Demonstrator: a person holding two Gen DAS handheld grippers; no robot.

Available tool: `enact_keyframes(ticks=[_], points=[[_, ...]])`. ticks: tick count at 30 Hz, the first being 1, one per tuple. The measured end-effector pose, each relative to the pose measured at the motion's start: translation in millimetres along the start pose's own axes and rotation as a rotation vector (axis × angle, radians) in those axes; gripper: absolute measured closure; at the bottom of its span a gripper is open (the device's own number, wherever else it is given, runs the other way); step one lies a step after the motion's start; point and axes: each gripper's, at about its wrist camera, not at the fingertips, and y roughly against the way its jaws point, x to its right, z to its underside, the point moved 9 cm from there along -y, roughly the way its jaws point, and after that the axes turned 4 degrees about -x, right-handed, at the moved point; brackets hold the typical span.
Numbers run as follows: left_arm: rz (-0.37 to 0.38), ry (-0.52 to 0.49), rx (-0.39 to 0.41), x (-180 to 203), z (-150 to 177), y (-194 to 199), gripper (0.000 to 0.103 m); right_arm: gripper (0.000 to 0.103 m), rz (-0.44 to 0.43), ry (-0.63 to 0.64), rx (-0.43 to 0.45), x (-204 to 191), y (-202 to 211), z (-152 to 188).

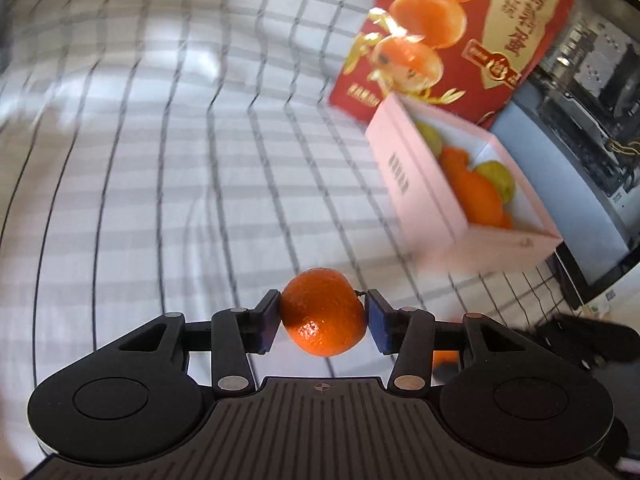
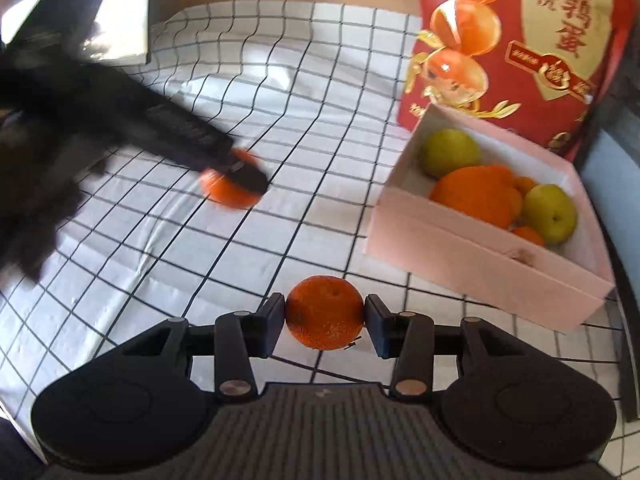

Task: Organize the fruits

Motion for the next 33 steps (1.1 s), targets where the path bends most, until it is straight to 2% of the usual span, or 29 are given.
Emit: enact_keyframes(ticks=[4, 7, 9, 11, 14, 16, 19, 26, 33], points=[[-0.030, 0.069, -0.003, -6, 23, 11, 0.052, 0.059, 0.003, 0.045, 0.030, -2, -2, 0], [-0.039, 0.075, -0.019, -4, 30, 13, 0.052, 0.058, -0.006, 0.069, 0.030, -2, -2, -1], [-0.043, 0.073, -0.023, -4, 34, 17, 0.052, 0.054, -0.012, 0.071, 0.022, 0, -2, 1], [-0.045, 0.074, -0.027, -3, 34, 16, 0.052, 0.038, -0.006, 0.053, 0.030, 6, -1, 3], [-0.046, 0.082, -0.026, -4, 38, 18, 0.052, 0.032, 0.004, 0.016, 0.026, 12, -2, 5], [-0.047, 0.087, -0.027, -5, 40, 18, 0.052, 0.030, -0.018, -0.037, 0.013, 18, -5, 10], [-0.040, 0.095, -0.026, -6, 42, 19, 0.052, 0.027, 0.003, -0.055, 0.013, 23, -4, 16], [-0.027, 0.109, -0.024, -9, 46, 23, 0.052, 0.023, 0.081, -0.022, 0.012, 30, 3, 27], [-0.023, 0.112, -0.025, -10, 47, 25, 0.052, 0.023, -0.014, -0.155, -0.009, 30, 2, 26]])
